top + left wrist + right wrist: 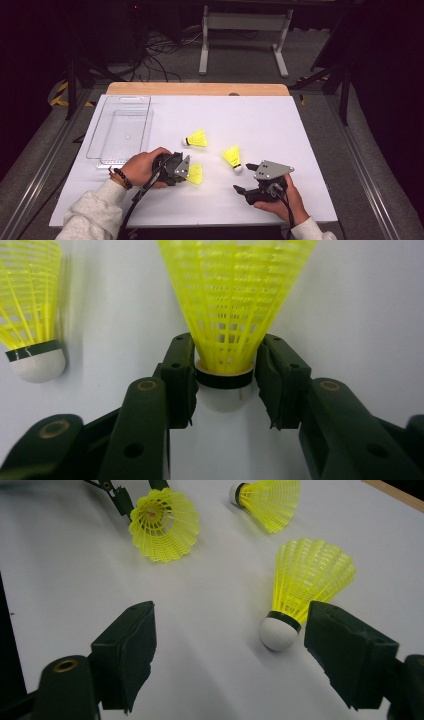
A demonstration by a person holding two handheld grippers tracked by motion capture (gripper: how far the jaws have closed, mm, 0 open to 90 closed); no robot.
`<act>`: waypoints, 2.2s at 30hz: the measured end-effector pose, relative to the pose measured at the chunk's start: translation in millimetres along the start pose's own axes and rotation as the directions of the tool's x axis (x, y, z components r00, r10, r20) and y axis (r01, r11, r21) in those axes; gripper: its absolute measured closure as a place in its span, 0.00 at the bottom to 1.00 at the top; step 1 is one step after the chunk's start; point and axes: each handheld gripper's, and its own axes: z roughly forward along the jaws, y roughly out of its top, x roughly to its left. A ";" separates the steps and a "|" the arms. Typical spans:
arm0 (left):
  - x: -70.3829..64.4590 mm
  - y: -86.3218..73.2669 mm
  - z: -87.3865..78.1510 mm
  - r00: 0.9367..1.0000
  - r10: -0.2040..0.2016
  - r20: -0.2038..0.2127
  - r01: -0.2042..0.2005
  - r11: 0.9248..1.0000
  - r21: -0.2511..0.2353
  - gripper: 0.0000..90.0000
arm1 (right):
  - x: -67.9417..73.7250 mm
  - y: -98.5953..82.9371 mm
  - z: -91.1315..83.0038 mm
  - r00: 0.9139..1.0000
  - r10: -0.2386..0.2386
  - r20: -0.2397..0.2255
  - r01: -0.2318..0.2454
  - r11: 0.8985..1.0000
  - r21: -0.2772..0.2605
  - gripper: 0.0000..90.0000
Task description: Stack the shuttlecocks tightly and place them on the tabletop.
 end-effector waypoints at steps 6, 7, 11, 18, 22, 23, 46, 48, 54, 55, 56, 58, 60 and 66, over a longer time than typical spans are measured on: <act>2.7 -2.2 2.9 0.999 -0.033 0.006 0.033 0.999 0.016 0.58 | 0.5 0.1 1.1 1.000 -0.004 -0.006 0.004 1.000 0.007 0.24; 4.0 -3.2 2.7 0.999 -0.038 0.010 0.038 0.999 0.021 0.58 | 0.5 0.0 1.3 1.000 -0.004 -0.006 0.004 1.000 0.009 0.24; 5.6 -5.3 2.9 0.998 -0.049 0.039 0.049 0.999 0.015 0.60 | 1.0 -0.1 2.3 1.000 -0.005 -0.014 0.005 1.000 0.014 0.24; 6.1 -6.9 -0.8 1.000 -0.008 0.005 0.007 0.997 0.079 0.72 | 2.0 -0.4 4.5 1.000 -0.004 -0.023 0.004 1.000 0.020 0.24; 7.1 -8.9 -1.6 1.000 -0.014 -0.014 0.015 0.996 0.090 0.72 | 2.8 -0.5 5.7 1.000 -0.003 -0.027 0.004 1.000 0.026 0.24; 6.6 -8.4 -2.1 0.999 -0.012 -0.033 0.015 0.996 0.092 0.72 | 2.9 -0.6 6.0 1.000 -0.003 -0.028 0.004 1.000 0.028 0.24; 5.2 -11.7 -10.7 0.996 -0.037 -0.087 0.040 0.999 0.025 0.45 | 3.0 -0.3 5.6 1.000 -0.008 -0.027 0.009 1.000 0.027 0.23; 4.5 -11.6 -13.6 0.994 -0.051 -0.099 0.049 0.999 -0.017 0.40 | 2.8 -0.2 5.4 1.000 -0.007 -0.026 0.008 1.000 0.025 0.23; 3.5 -11.6 -19.5 0.992 -0.080 -0.097 0.072 0.994 -0.085 0.32 | 2.6 0.2 5.1 1.000 -0.007 -0.020 0.007 1.000 0.022 0.23; 2.9 -11.7 -20.8 0.991 -0.085 -0.099 0.076 0.992 -0.097 0.29 | 2.4 0.3 4.9 1.000 -0.005 -0.019 0.005 1.000 0.019 0.23; 2.4 -12.0 -22.0 0.990 -0.094 -0.102 0.083 0.990 -0.111 0.27 | 2.5 0.4 4.8 1.000 -0.005 -0.017 0.006 1.000 0.019 0.23; 1.5 -12.8 -25.3 0.988 -0.112 -0.105 0.096 0.985 -0.141 0.24 | 2.5 0.6 4.4 1.000 -0.006 -0.015 0.006 1.000 0.018 0.23; 0.0 -14.0 -28.0 0.985 -0.130 -0.112 0.109 0.979 -0.173 0.22 | 2.4 0.6 4.2 1.000 -0.006 -0.012 0.006 1.000 0.015 0.23; -3.5 -19.2 -36.8 0.978 -0.165 -0.124 0.129 0.957 -0.261 0.18 | 3.1 1.3 3.5 1.000 -0.011 -0.006 0.011 1.000 0.009 0.23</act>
